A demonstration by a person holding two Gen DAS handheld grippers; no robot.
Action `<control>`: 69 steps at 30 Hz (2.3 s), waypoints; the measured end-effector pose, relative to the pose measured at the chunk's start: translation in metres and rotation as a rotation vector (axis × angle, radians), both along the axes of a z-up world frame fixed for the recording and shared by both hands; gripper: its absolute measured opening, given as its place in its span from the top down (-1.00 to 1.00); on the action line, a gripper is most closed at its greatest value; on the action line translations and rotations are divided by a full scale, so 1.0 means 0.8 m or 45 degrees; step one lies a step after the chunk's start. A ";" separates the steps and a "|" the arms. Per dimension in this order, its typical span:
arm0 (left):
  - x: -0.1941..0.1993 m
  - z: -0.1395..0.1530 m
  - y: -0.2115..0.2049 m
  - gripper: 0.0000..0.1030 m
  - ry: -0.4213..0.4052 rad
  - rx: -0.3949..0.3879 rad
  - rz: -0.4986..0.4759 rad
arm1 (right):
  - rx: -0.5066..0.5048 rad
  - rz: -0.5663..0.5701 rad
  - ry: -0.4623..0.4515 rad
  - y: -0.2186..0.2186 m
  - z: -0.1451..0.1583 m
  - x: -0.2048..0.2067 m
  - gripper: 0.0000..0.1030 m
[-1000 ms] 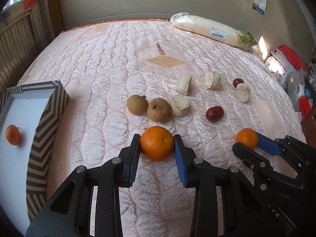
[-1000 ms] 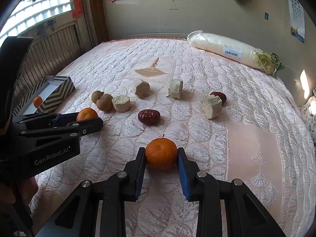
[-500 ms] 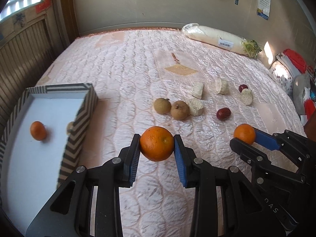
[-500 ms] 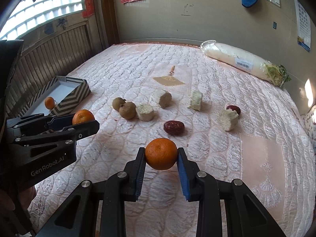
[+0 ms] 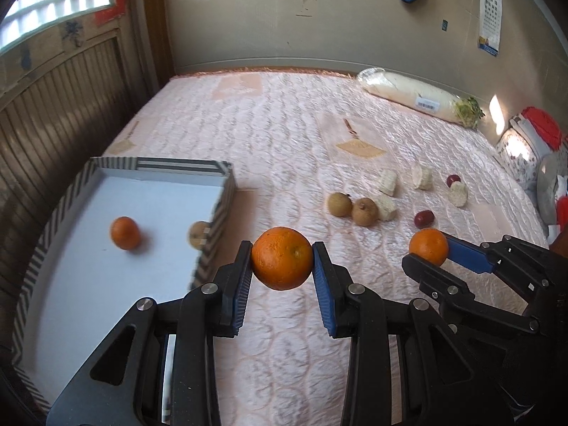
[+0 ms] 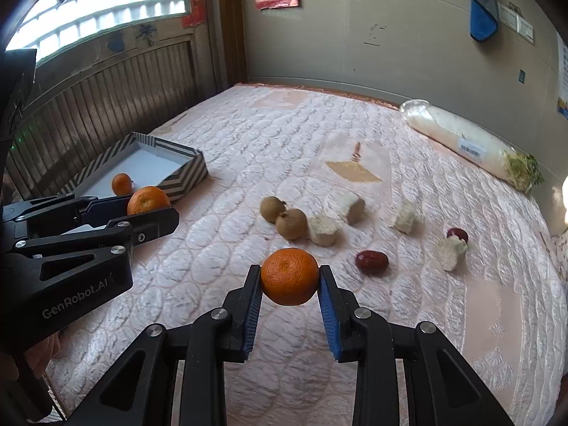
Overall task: Organize fruits
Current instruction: 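Carry both held oranges over the white tray, then open both tools to drop the oranges into the tray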
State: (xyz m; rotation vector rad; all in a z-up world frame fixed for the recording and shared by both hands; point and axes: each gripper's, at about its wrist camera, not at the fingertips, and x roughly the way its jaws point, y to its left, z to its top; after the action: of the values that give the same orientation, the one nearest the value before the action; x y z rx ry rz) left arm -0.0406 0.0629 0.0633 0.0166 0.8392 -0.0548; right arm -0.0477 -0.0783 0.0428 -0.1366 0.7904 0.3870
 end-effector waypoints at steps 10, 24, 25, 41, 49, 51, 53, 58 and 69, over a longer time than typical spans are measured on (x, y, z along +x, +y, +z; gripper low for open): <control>-0.011 0.016 0.059 0.37 -0.032 0.011 0.121 | -0.001 0.118 -0.026 0.053 0.013 0.002 0.41; -0.015 0.012 0.164 0.37 -0.004 -0.030 0.331 | -0.009 0.317 -0.041 0.152 0.025 0.006 0.41; -0.015 0.010 0.169 0.37 0.001 -0.035 0.342 | -0.009 0.332 -0.040 0.160 0.024 0.008 0.41; 0.006 -0.038 0.222 0.37 0.130 -0.086 0.456 | -0.047 0.535 0.071 0.256 -0.016 0.029 0.41; 0.012 -0.046 0.227 0.37 0.174 -0.074 0.487 | -0.023 0.559 0.106 0.264 -0.026 0.034 0.41; 0.012 -0.049 0.229 0.35 0.193 -0.093 0.492 | -0.011 0.574 0.106 0.265 -0.028 0.032 0.41; 0.013 -0.050 0.230 0.34 0.209 -0.102 0.498 | -0.019 0.593 0.100 0.269 -0.029 0.029 0.40; 0.007 -0.044 0.228 -0.13 0.183 -0.097 0.508 | 0.015 0.593 0.111 0.262 -0.025 0.024 0.33; -0.010 -0.012 0.191 -0.20 0.081 -0.060 0.454 | 0.082 0.495 0.023 0.202 0.005 -0.001 0.30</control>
State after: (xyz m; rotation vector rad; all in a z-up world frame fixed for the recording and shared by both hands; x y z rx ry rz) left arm -0.0487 0.2159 0.0538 -0.1795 0.8933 0.2618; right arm -0.0486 0.0837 0.0469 -0.2281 0.7678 0.7814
